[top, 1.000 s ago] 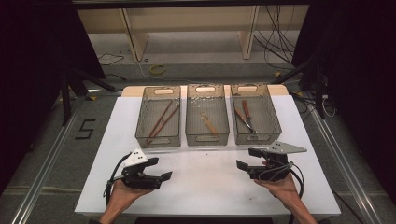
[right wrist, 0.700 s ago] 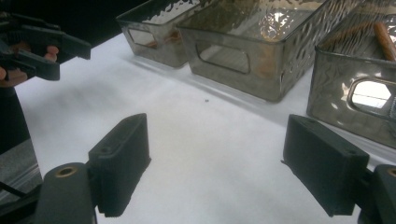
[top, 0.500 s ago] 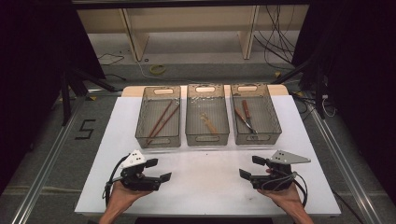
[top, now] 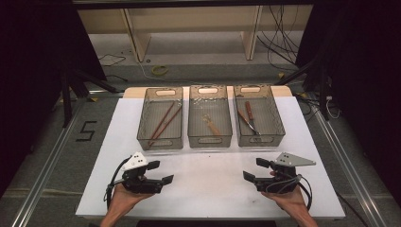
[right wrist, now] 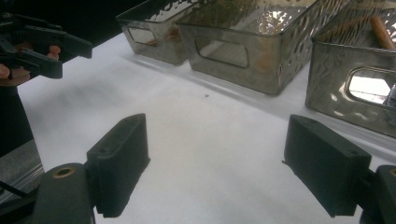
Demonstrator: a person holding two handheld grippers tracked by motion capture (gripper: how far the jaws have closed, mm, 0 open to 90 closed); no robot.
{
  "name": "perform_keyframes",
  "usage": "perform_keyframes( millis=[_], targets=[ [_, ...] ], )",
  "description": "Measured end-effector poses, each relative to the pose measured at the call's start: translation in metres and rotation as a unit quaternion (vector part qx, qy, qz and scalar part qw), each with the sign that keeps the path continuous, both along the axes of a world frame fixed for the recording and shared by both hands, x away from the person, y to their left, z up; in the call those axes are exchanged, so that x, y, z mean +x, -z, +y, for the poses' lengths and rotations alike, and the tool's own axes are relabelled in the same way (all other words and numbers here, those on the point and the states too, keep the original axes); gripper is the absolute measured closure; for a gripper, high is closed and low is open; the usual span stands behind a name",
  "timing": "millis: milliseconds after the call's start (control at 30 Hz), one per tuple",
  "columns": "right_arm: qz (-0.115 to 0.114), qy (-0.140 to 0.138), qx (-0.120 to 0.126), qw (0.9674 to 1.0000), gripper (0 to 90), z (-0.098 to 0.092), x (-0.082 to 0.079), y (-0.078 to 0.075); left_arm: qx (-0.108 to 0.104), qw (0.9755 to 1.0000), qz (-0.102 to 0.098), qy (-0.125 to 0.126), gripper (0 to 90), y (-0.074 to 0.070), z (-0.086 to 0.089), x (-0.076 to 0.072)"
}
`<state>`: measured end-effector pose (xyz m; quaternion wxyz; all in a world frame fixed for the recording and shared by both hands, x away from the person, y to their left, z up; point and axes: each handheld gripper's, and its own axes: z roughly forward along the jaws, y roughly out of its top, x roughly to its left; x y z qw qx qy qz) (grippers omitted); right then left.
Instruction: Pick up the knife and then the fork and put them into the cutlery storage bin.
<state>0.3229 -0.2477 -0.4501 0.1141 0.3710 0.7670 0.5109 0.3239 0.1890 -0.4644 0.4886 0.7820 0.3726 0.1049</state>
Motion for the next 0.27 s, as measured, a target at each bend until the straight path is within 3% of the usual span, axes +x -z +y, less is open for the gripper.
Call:
perform_keyframes(
  millis=[267],
  targets=[
    [0.001, 0.002, 0.001, 1.0, 22.2, -0.0008, 0.0003, 0.0, 0.0, 1.0, 0.0, -0.001, 20.0, 0.0001, 0.0003, 0.0004]
  ],
)
